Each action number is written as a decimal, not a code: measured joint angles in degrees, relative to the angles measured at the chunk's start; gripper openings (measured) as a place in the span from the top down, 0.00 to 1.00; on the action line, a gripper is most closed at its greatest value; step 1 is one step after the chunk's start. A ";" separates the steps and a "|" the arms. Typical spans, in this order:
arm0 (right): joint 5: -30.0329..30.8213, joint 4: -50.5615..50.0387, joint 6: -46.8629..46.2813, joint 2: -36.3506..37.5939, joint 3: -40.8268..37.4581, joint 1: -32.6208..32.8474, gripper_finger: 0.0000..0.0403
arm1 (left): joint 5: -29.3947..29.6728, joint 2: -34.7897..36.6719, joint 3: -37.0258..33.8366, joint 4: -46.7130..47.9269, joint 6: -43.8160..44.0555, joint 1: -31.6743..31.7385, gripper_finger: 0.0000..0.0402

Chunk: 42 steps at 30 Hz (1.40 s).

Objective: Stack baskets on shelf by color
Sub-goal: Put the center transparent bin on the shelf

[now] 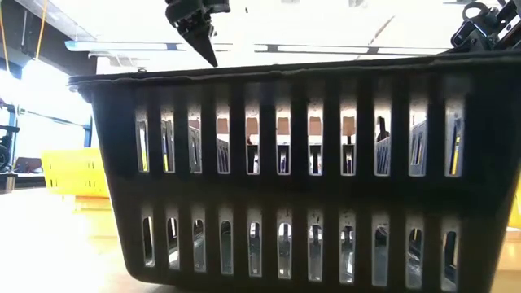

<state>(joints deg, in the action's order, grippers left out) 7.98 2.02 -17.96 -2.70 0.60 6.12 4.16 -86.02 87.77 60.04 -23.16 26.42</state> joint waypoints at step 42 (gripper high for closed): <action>-0.02 -0.02 -18.32 0.00 -0.01 -0.01 0.77 | -3.29 -8.00 -0.07 1.82 -0.82 3.78 1.00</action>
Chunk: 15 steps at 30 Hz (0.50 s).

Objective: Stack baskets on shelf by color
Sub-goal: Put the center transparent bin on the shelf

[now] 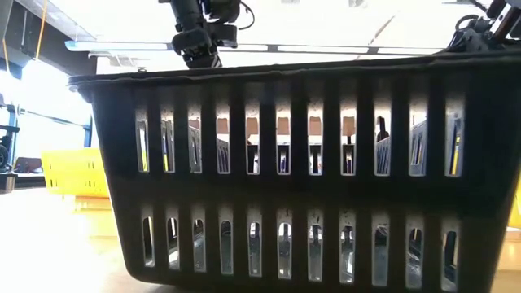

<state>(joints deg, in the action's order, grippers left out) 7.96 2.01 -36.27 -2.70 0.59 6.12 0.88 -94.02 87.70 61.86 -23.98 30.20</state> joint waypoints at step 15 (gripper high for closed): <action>0.01 -0.01 -6.36 0.00 0.01 -0.01 0.77 | -0.82 -2.47 0.20 -0.47 1.32 0.92 1.00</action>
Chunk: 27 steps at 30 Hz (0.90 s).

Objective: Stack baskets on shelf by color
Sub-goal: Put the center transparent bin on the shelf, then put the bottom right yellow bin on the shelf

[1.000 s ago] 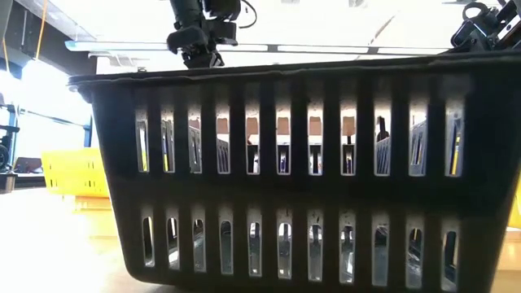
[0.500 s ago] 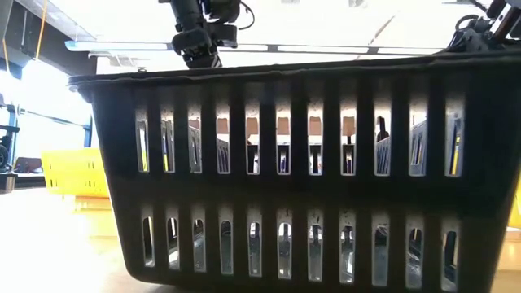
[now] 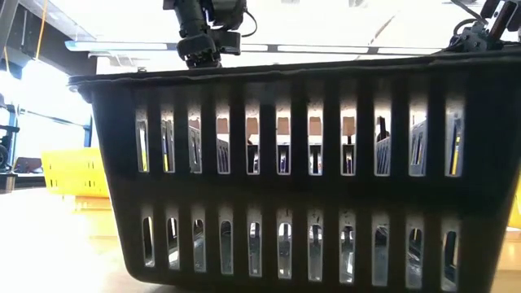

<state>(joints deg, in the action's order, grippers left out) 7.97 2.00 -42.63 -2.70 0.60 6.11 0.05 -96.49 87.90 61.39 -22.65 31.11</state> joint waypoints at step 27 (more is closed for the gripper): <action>0.04 2.01 -3.89 0.04 -0.02 0.02 0.77 | 2.19 0.64 -0.20 0.48 0.00 0.00 0.68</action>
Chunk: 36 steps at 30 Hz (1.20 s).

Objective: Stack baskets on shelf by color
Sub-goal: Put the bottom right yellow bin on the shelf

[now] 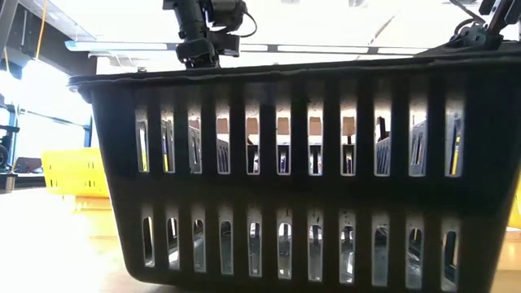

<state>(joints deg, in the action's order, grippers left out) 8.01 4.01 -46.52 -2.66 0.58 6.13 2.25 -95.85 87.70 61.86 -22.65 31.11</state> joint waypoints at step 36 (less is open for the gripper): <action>2.83 -24.81 12.52 -19.67 30.30 -0.02 0.77 | -7.97 7.78 20.87 9.95 9.56 -3.86 0.68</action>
<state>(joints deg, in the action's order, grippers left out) 10.85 -20.80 -34.00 -22.32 30.88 6.11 -5.72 -88.06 108.57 71.81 -13.10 27.26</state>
